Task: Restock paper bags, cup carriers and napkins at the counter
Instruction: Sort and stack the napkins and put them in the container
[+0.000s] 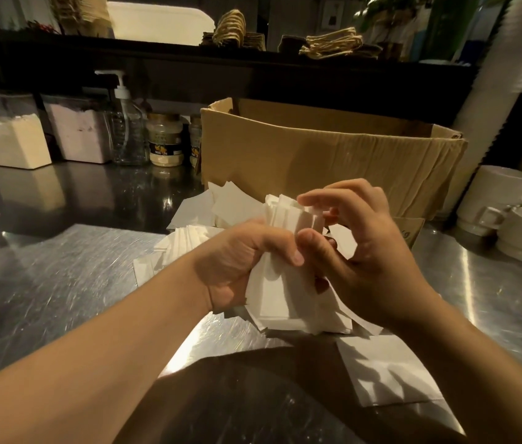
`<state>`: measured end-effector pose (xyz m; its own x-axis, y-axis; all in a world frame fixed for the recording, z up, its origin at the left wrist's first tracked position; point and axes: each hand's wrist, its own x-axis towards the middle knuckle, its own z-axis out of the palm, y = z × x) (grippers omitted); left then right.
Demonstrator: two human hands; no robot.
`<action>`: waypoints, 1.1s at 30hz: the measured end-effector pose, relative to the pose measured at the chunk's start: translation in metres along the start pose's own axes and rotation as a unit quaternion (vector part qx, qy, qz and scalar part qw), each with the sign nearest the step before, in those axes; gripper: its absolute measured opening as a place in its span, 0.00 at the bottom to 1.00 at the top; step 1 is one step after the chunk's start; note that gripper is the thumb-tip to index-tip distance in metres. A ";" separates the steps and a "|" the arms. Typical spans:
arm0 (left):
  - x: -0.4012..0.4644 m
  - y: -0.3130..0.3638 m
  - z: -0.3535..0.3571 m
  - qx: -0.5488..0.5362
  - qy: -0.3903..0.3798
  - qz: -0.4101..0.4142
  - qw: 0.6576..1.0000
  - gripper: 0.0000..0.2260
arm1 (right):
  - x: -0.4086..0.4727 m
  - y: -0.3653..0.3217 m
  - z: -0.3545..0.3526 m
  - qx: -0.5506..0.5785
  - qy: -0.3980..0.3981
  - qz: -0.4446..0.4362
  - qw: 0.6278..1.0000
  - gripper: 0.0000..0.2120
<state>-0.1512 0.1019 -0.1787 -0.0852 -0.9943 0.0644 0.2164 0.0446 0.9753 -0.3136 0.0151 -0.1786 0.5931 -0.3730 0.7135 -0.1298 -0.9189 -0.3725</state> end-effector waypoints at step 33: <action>0.004 -0.003 -0.002 -0.019 -0.054 -0.027 0.998 0.18 | 0.001 -0.004 -0.009 0.107 -0.077 0.092 0.987 0.04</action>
<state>-0.1499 0.0979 -0.1821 -0.2007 -0.9790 0.0359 0.2448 -0.0147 0.9695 -0.3190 0.0171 -0.1710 0.6906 -0.4923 0.5298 -0.0850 -0.7827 -0.6166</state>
